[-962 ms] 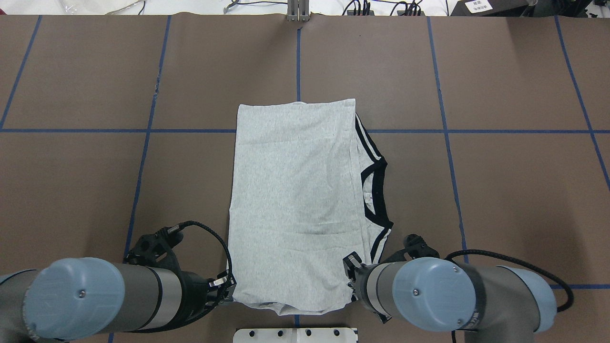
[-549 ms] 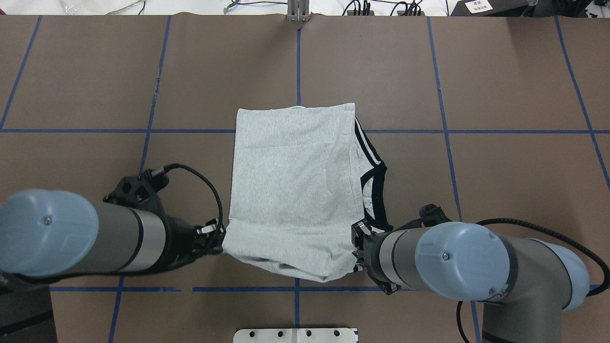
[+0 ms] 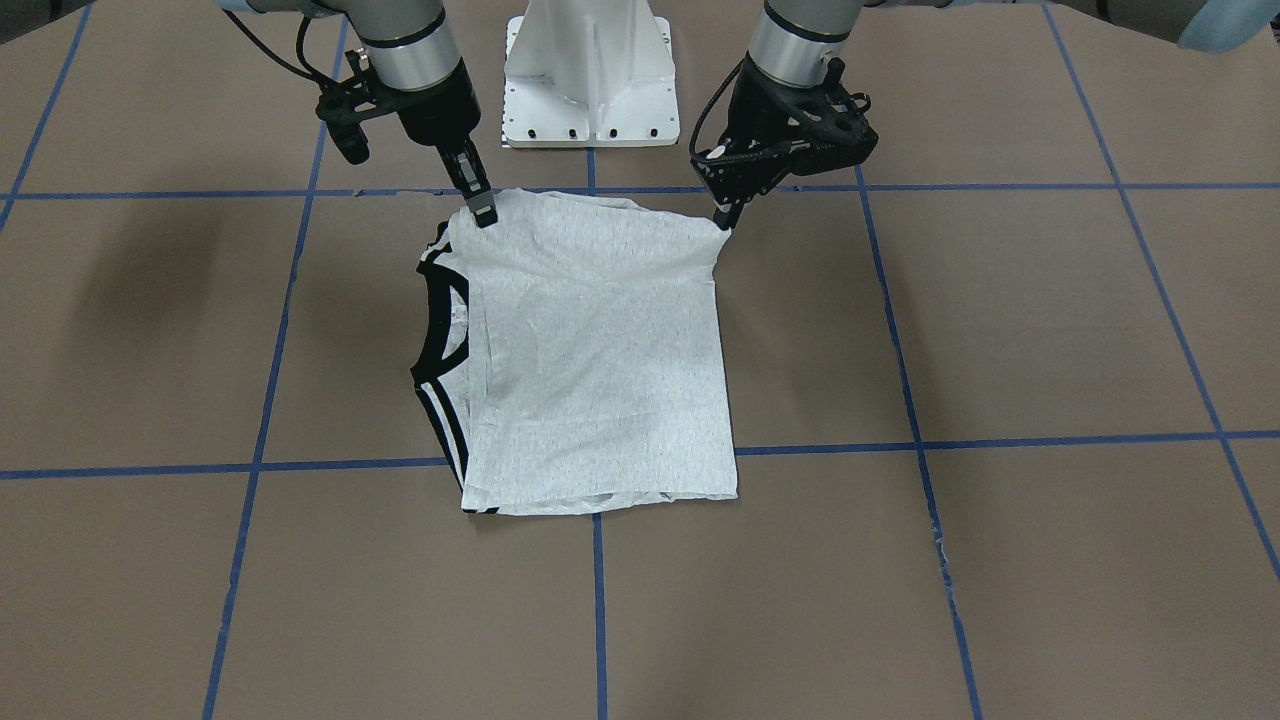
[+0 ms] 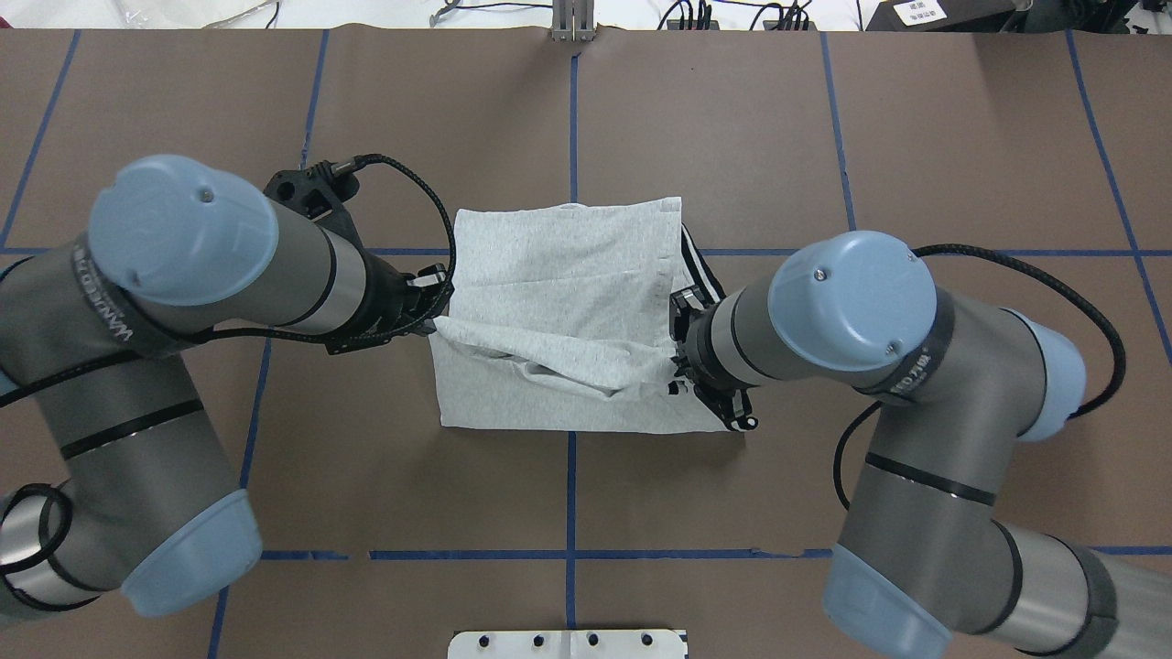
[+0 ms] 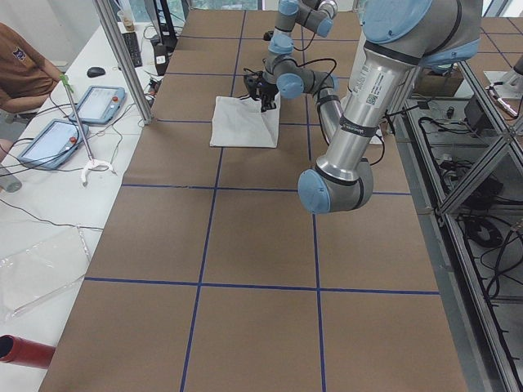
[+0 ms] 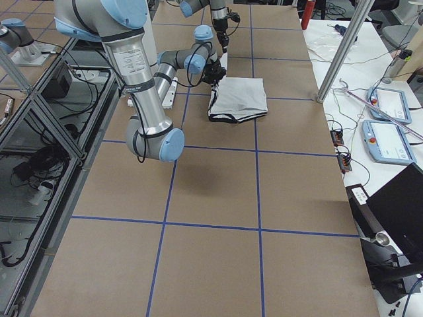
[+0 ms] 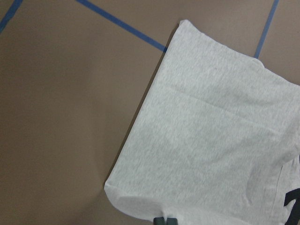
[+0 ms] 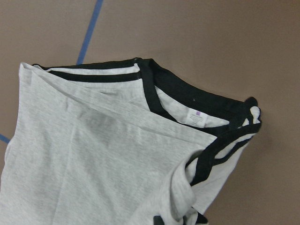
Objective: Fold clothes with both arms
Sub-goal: 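Grasp the near shirt edge with both grippers and fold it toward the far edge, then release the folded edge and raise both grippers away from the shirt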
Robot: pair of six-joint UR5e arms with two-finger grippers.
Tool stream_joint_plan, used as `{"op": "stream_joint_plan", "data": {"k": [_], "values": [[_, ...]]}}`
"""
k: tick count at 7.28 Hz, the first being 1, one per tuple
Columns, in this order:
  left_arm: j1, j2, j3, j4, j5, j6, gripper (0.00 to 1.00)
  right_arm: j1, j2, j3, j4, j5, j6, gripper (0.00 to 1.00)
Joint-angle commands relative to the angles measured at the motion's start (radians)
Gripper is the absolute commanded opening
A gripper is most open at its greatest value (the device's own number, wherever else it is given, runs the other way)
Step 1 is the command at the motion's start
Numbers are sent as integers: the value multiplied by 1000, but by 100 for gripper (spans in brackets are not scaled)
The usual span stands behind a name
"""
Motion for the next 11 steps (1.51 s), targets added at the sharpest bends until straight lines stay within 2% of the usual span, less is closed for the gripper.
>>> {"op": "stream_joint_plan", "data": {"k": [1, 3, 5, 6, 7, 8, 9, 10, 11], "values": [[-45, -30, 155, -131, 1, 29, 0, 69, 103, -163, 12, 5, -55, 0], [-91, -95, 306, -203, 3, 86, 0, 123, 186, -364, 151, 10, -73, 0], [-120, -112, 412, -306, 7, 127, 0, 171, 225, -473, 183, 83, -172, 0], [-122, -118, 484, -387, 50, 141, 0, 182, 223, -545, 277, 84, -221, 46], [-127, -142, 588, -494, 87, 181, 25, 189, 247, -638, 342, 79, -286, 99], [-180, -174, 677, -537, 104, 286, 51, 246, 287, -712, 361, 88, -390, 100], [-233, -175, 716, -560, 104, 381, 55, 330, 291, -755, 362, 163, -565, 100], [-245, -173, 740, -585, 102, 394, 55, 387, 288, -785, 362, 223, -657, 100], [-246, -169, 741, -608, 98, 394, 54, 396, 281, -794, 362, 223, -694, 100]]}}
